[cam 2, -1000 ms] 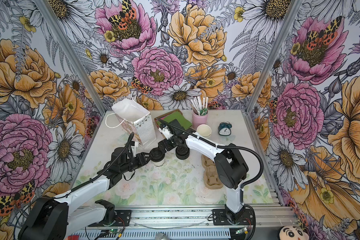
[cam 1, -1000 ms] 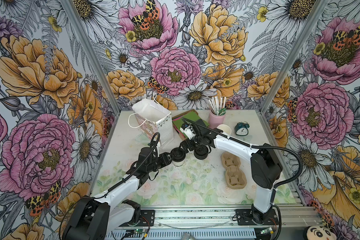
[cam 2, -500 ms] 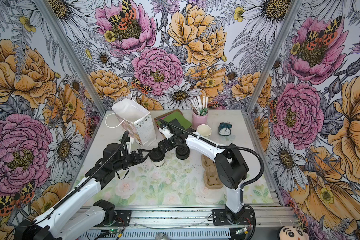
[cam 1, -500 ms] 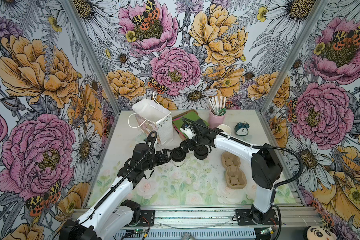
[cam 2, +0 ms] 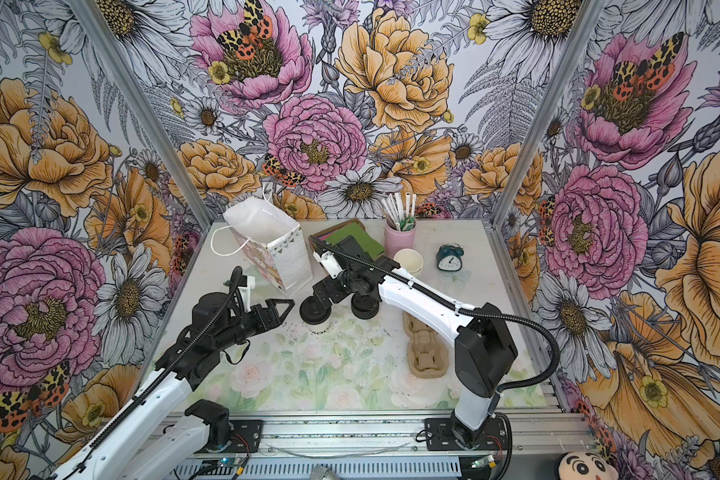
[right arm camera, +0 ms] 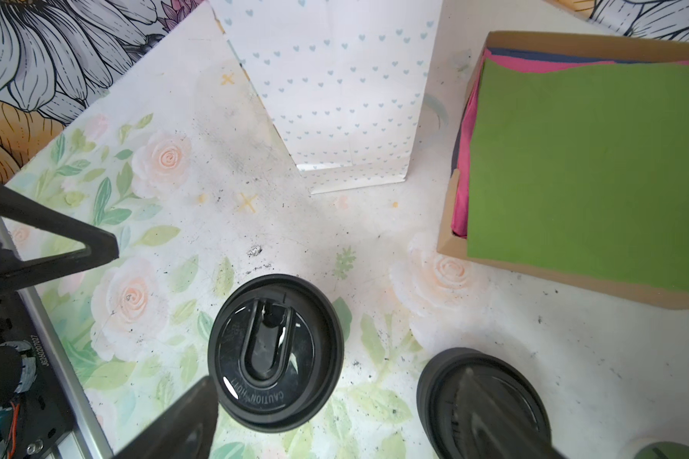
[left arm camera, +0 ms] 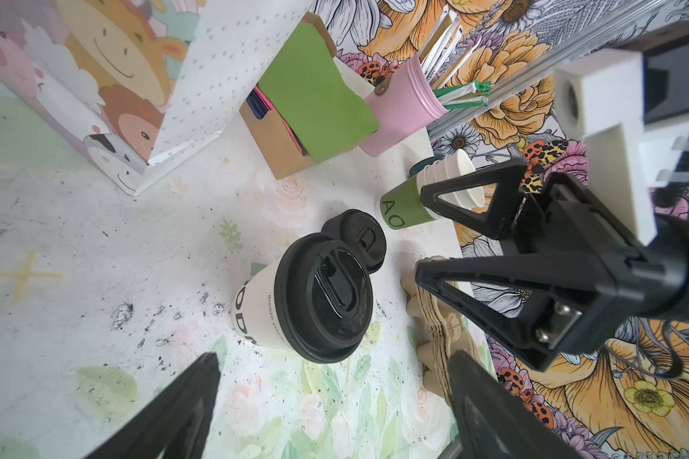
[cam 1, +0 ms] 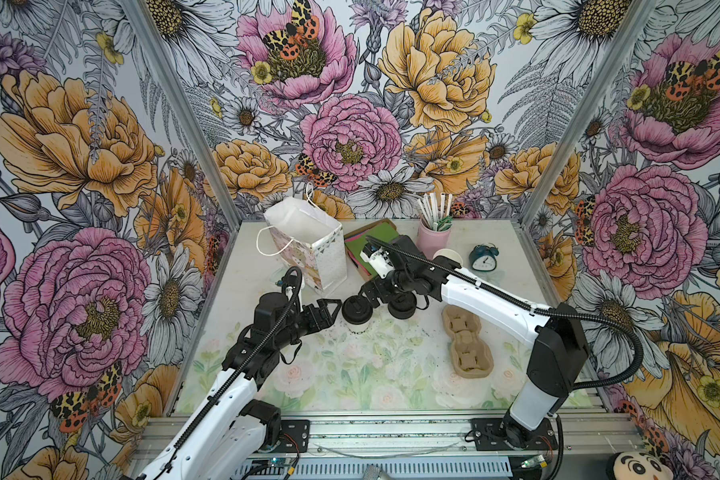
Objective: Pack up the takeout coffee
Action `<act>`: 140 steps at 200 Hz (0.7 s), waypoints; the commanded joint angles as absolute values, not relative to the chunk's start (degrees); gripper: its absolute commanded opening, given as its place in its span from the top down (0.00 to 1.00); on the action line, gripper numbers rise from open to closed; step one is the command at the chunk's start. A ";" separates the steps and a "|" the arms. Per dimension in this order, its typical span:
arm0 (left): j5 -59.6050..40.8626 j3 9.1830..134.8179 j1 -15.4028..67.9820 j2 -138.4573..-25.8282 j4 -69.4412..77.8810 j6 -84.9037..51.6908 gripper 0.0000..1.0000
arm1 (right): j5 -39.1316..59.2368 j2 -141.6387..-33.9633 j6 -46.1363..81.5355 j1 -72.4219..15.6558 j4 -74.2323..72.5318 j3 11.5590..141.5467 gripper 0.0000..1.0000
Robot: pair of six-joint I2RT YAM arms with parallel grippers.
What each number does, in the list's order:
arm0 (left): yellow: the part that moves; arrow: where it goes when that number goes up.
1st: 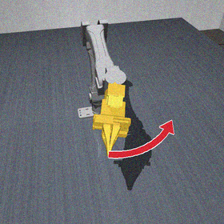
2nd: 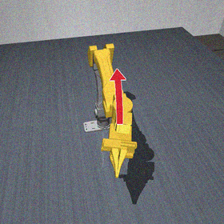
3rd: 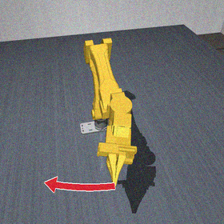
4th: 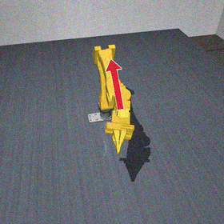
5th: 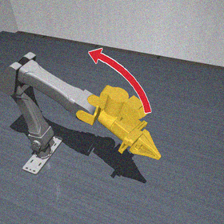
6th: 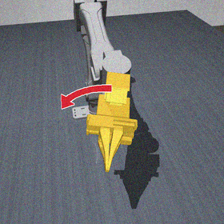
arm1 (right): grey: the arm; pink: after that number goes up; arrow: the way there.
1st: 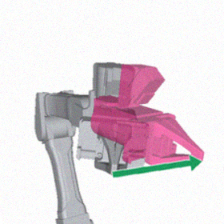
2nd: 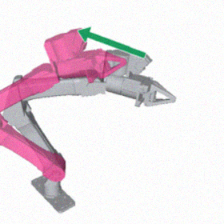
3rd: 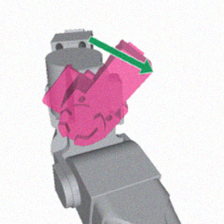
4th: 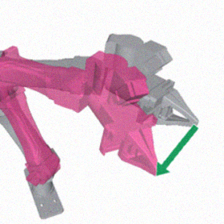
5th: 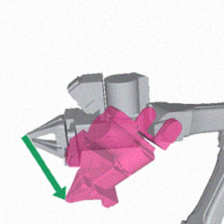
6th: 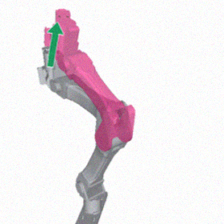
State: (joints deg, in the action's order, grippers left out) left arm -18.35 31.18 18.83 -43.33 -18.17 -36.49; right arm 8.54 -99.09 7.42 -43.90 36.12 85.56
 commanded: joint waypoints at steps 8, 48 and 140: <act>-15.62 31.64 18.04 -41.51 -21.44 -36.12 0.08 | 4.64 -99.89 6.30 -46.79 38.02 86.62 0.04; -15.31 31.03 17.46 -39.97 -22.89 -36.47 0.07 | 1.61 -104.00 4.74 -50.17 41.00 89.69 0.01; -15.13 29.71 16.68 -36.40 -24.78 -37.18 0.04 | -3.16 -110.43 3.78 -52.51 45.35 93.94 0.01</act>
